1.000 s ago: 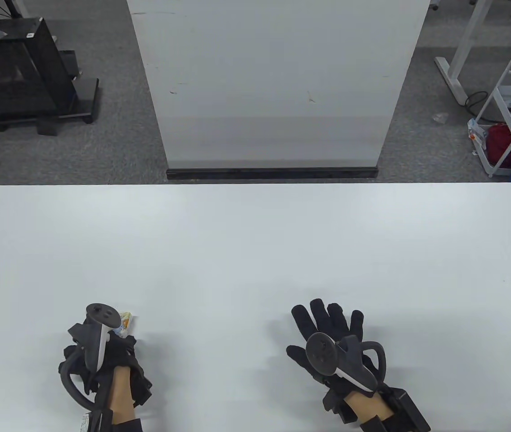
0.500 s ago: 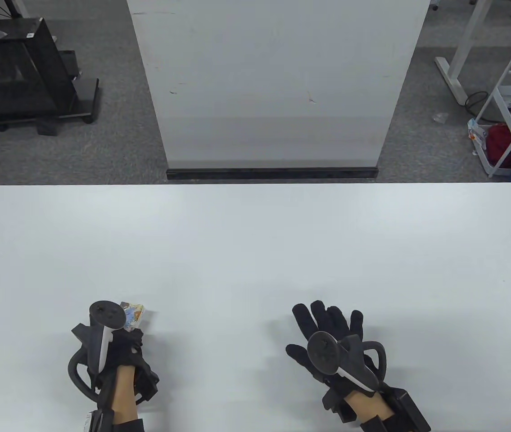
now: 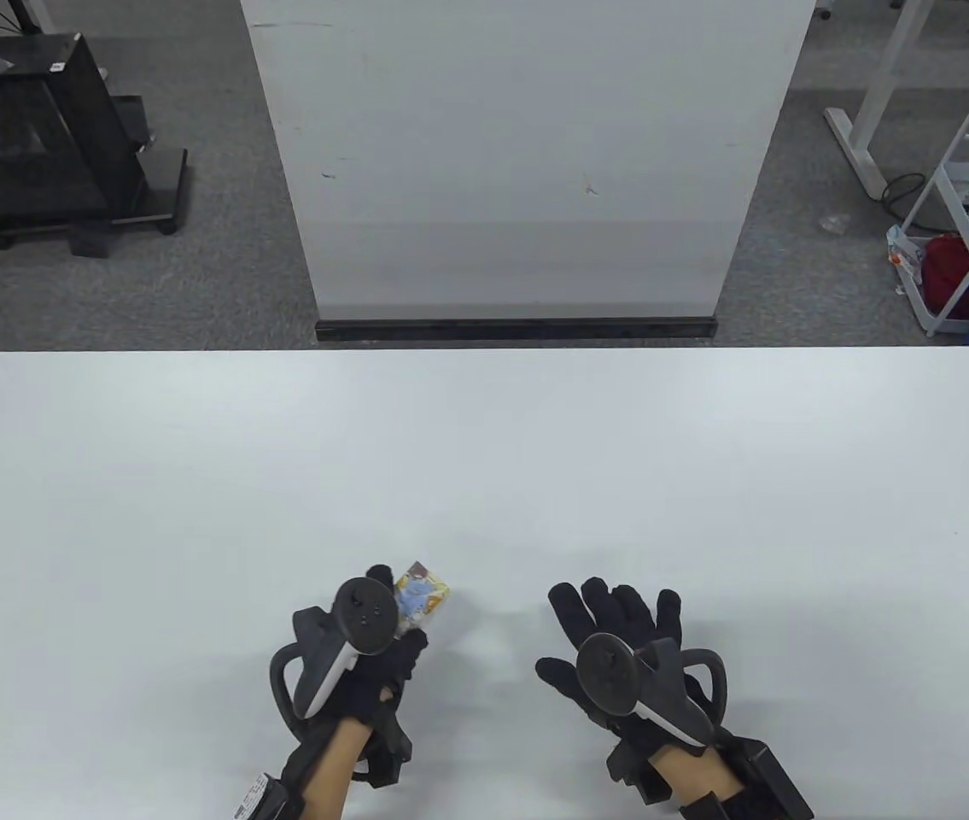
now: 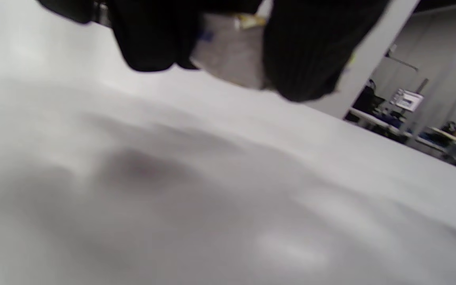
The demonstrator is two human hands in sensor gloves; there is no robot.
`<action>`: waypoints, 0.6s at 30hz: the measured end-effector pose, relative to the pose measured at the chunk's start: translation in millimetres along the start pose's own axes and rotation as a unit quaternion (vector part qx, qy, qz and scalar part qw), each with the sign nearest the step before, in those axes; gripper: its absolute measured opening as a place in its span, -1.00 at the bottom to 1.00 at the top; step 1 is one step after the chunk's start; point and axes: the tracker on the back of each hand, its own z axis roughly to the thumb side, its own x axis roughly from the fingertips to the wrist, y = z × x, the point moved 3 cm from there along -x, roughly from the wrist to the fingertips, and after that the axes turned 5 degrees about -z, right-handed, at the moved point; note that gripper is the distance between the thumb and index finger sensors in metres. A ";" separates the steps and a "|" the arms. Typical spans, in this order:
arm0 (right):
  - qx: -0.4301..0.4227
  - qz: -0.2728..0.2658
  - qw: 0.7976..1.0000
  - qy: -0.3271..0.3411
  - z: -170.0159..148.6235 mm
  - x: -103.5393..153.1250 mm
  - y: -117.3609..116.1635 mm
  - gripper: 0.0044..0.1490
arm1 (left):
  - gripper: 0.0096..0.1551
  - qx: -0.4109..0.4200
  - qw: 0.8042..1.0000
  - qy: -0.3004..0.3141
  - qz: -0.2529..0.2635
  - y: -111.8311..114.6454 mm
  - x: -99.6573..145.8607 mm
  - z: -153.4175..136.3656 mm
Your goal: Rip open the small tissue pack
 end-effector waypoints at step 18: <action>-0.027 -0.077 0.996 0.041 19.6 9.1 10.3 -0.22 | -0.04 -0.055 0.990 0.119 -0.047 40.9 21.5 67.4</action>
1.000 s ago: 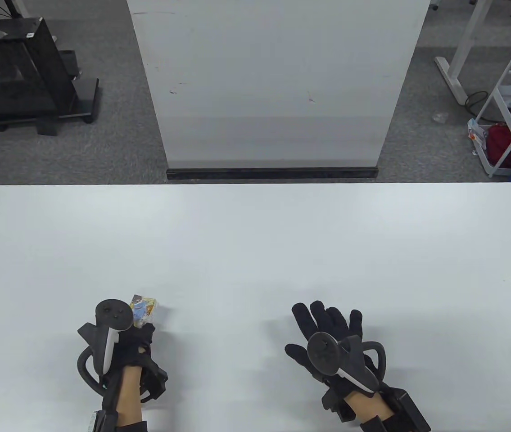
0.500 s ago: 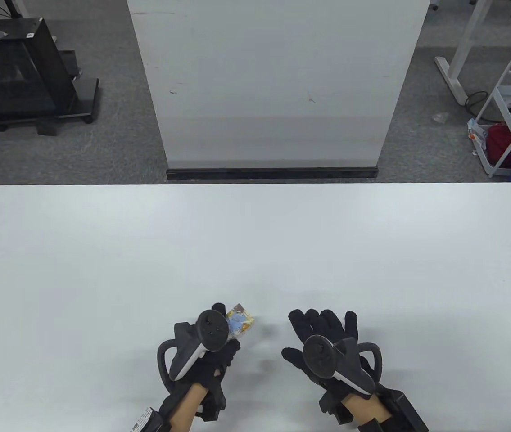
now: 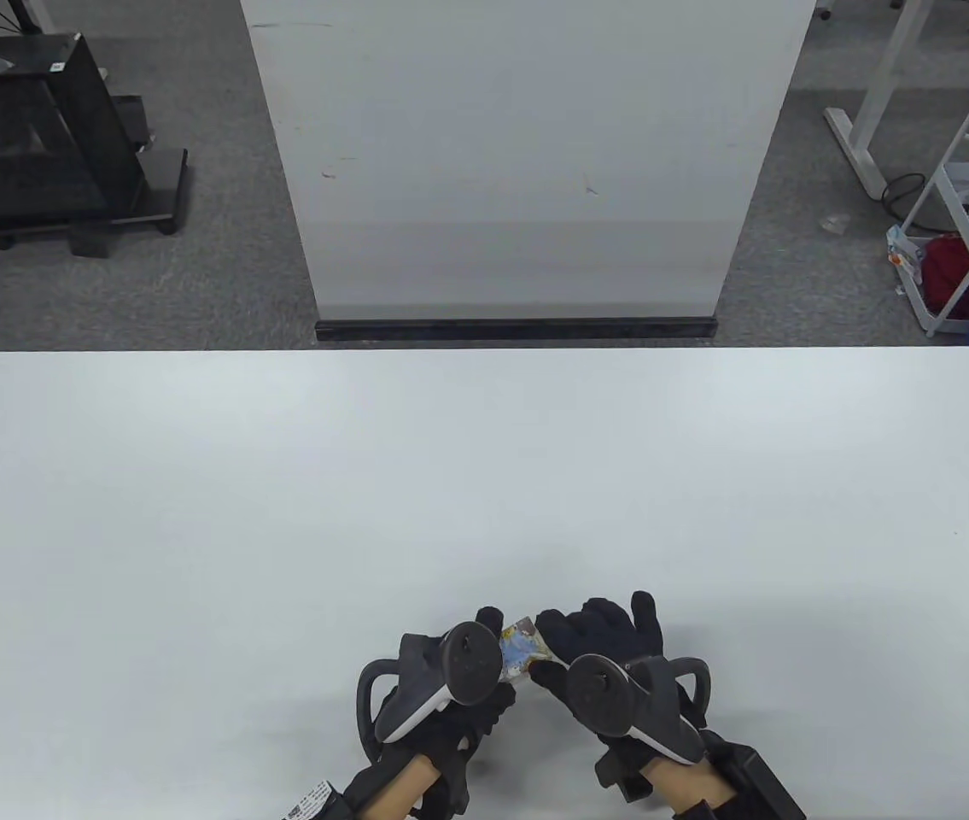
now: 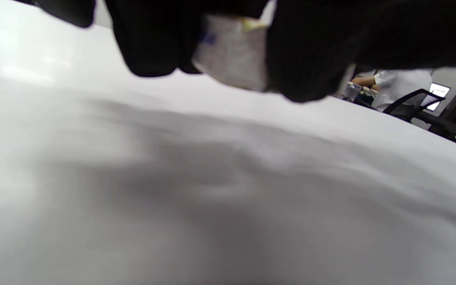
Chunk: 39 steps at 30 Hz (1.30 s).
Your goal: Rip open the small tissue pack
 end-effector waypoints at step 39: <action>0.022 0.030 0.999 -0.036 -25.3 -3.0 -1.8 0.07 | -0.04 0.059 0.992 -0.071 0.084 -39.3 9.4 -60.4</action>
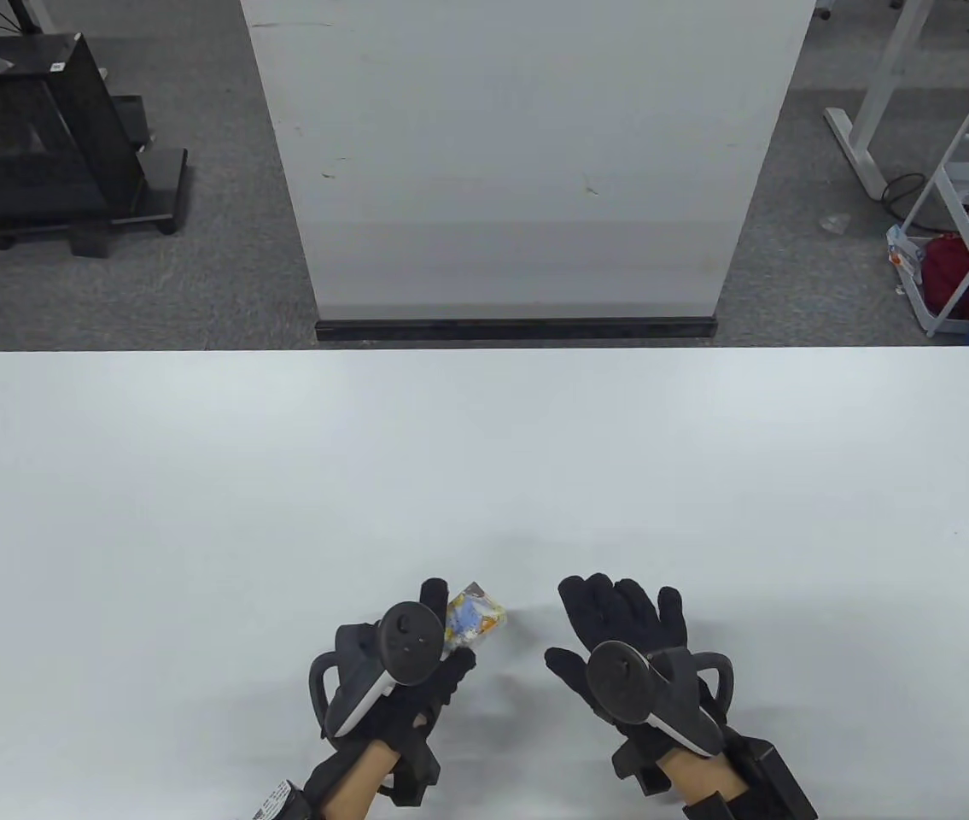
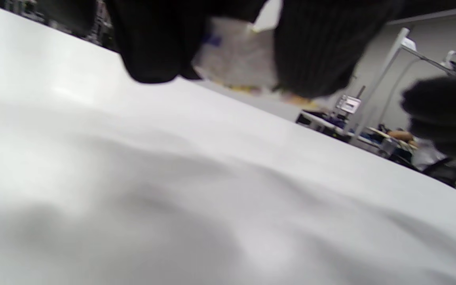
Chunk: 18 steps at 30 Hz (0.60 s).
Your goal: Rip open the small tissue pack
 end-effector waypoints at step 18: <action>0.013 0.050 0.998 -0.019 -7.1 -2.8 -7.2 0.13 | -0.07 0.004 0.967 -0.249 0.051 -30.2 -17.1 -124.8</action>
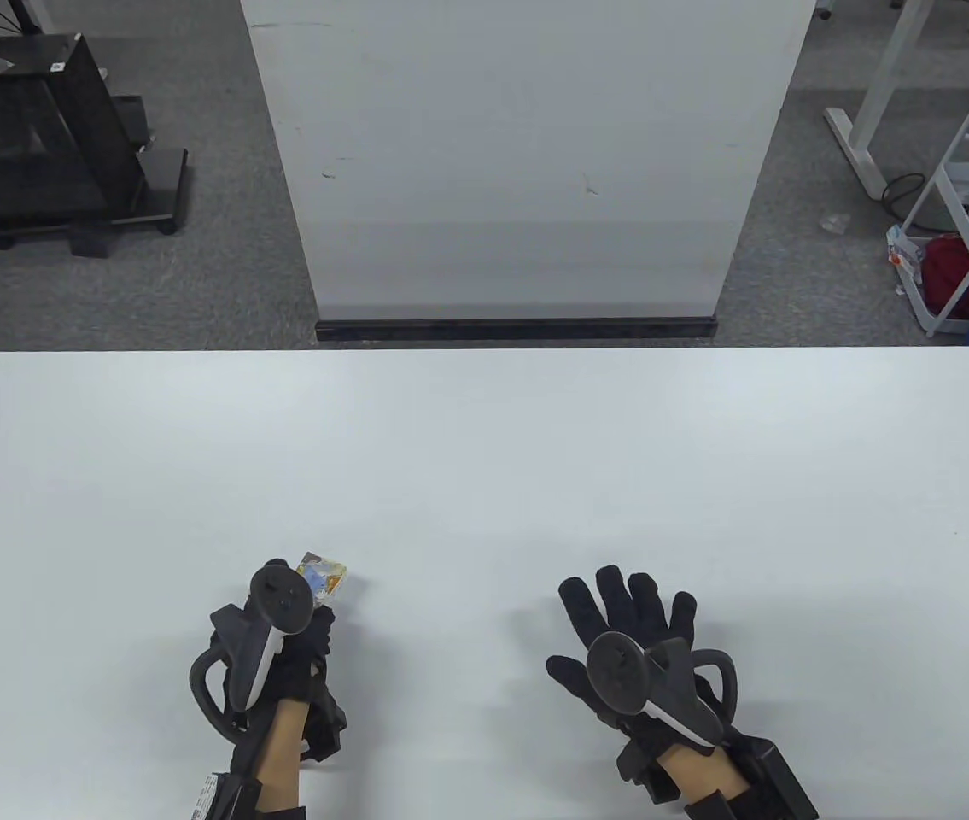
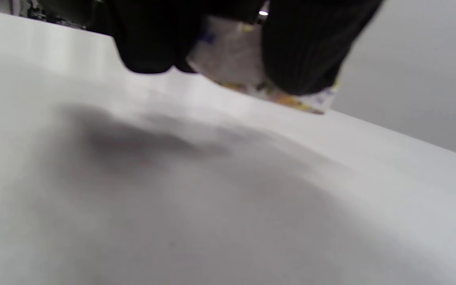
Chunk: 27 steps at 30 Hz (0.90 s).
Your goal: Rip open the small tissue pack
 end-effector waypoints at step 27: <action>0.011 0.014 1.000 -0.004 -0.8 -1.0 -2.8 0.18 | 0.04 -0.016 1.000 0.014 0.006 -14.0 13.0 3.1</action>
